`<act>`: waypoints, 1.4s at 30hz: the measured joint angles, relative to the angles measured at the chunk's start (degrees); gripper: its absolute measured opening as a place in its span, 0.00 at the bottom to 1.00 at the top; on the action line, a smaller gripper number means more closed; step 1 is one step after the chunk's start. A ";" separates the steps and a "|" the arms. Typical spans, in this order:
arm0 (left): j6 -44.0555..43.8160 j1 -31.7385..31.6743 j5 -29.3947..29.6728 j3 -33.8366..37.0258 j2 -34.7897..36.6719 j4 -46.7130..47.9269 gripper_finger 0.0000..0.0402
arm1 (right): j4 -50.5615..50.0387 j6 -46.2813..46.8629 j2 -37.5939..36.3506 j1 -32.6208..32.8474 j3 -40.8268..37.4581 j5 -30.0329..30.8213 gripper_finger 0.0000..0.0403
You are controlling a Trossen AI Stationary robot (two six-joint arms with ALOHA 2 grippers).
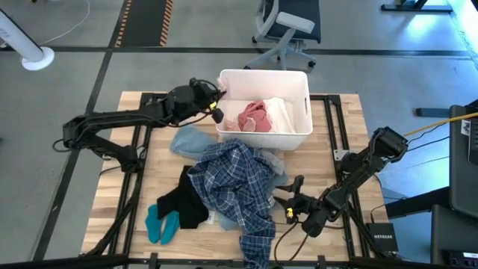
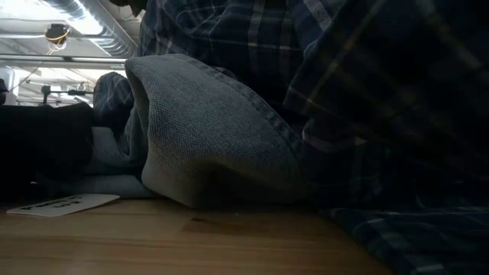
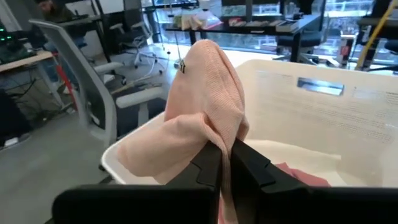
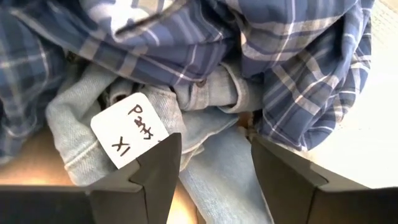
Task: Sort clothes
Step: Put the light pink sock into the white laundry bin, then put the black shorts into the white laundry bin
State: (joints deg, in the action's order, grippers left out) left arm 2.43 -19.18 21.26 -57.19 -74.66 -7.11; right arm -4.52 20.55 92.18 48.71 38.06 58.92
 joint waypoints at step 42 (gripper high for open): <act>-7.60 3.06 -10.00 0.00 6.14 -0.08 0.47 | -2.05 -0.04 0.00 0.02 0.00 0.63 0.53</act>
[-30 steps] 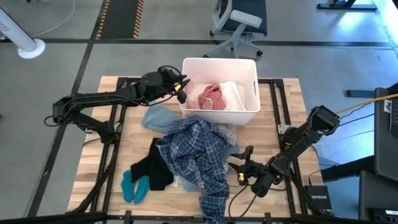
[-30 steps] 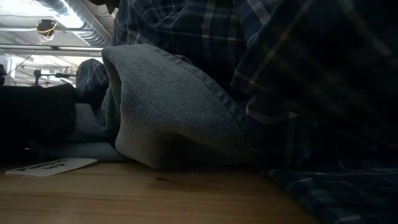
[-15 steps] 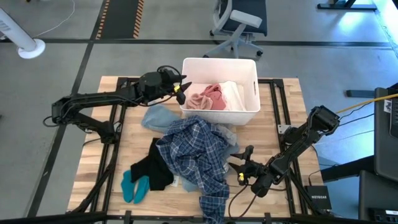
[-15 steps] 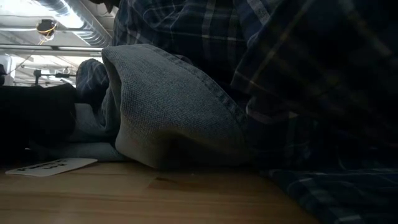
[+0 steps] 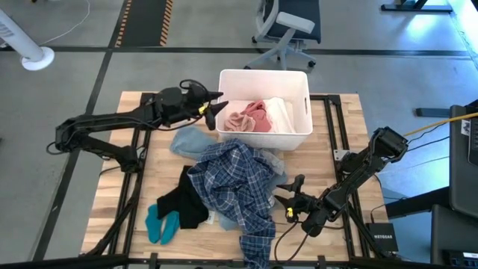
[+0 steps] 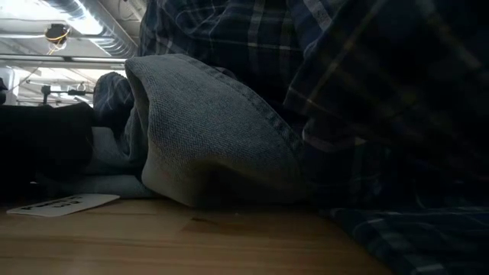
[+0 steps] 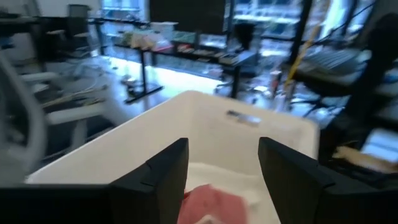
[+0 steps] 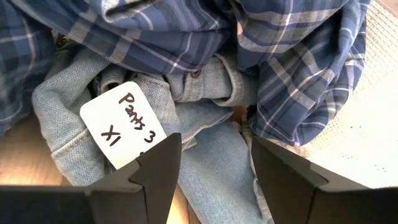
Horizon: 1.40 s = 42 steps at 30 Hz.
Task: Sort clothes
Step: Put the black shorts into the white laundry bin
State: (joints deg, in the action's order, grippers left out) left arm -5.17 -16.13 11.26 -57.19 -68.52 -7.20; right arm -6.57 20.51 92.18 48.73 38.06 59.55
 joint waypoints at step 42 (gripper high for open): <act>-1.11 11.18 -11.08 0.00 0.71 -19.49 0.45 | -0.05 -0.01 0.00 -0.02 0.00 0.00 0.53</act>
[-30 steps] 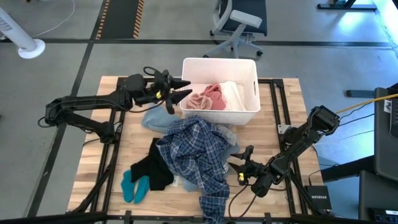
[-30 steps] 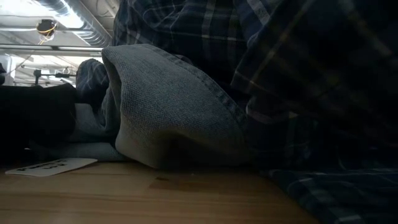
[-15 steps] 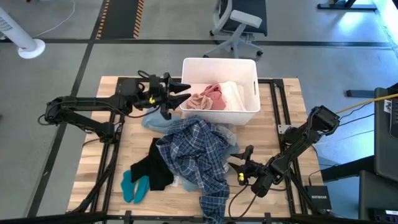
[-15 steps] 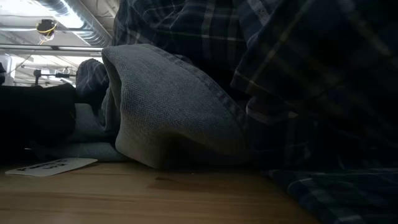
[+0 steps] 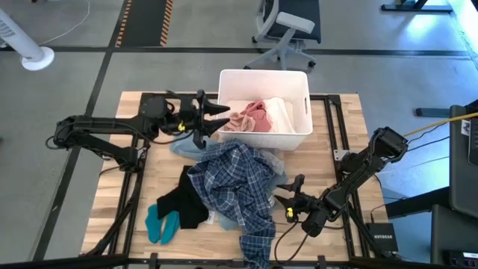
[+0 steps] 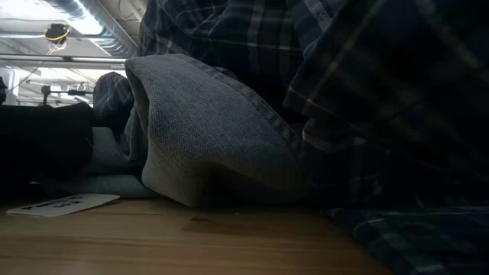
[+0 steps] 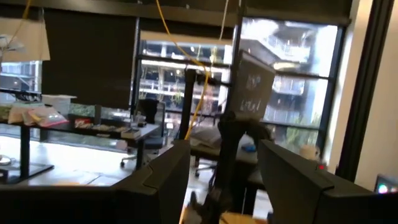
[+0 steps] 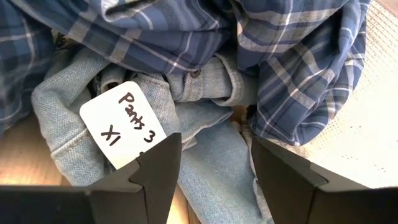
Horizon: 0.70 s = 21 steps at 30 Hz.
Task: Sort clothes
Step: Put the black shorts into the white laundry bin
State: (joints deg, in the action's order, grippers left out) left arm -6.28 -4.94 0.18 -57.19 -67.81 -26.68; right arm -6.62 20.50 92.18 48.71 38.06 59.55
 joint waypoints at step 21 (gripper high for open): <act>10.17 2.83 6.46 0.00 -0.02 16.50 0.45 | -0.01 -0.01 0.00 0.00 0.00 0.46 0.53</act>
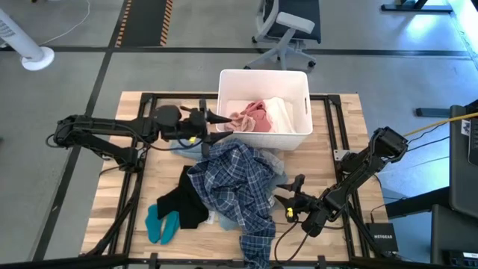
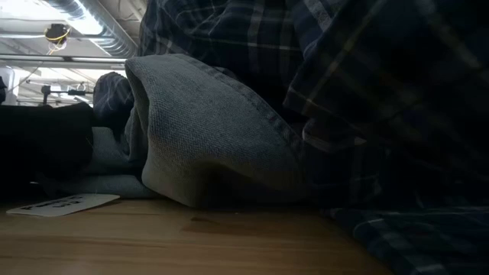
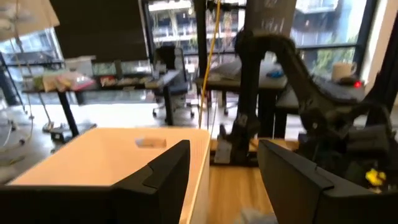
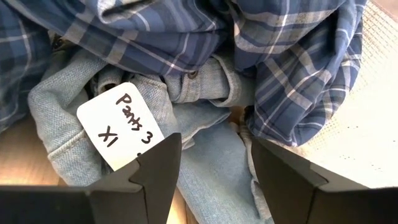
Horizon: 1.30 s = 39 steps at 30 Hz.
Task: Sort clothes
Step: Put the black shorts into the white laundry bin
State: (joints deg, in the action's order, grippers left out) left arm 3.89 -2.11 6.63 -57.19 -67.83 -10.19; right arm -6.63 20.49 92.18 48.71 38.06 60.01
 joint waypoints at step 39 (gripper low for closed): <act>-7.02 9.28 4.25 2.97 3.33 18.74 0.45 | 0.10 0.18 0.00 0.00 0.00 -0.48 0.53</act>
State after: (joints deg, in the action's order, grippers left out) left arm -3.14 7.17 10.88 -54.22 -64.50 8.55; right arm -6.52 20.67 92.18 48.71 38.06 59.53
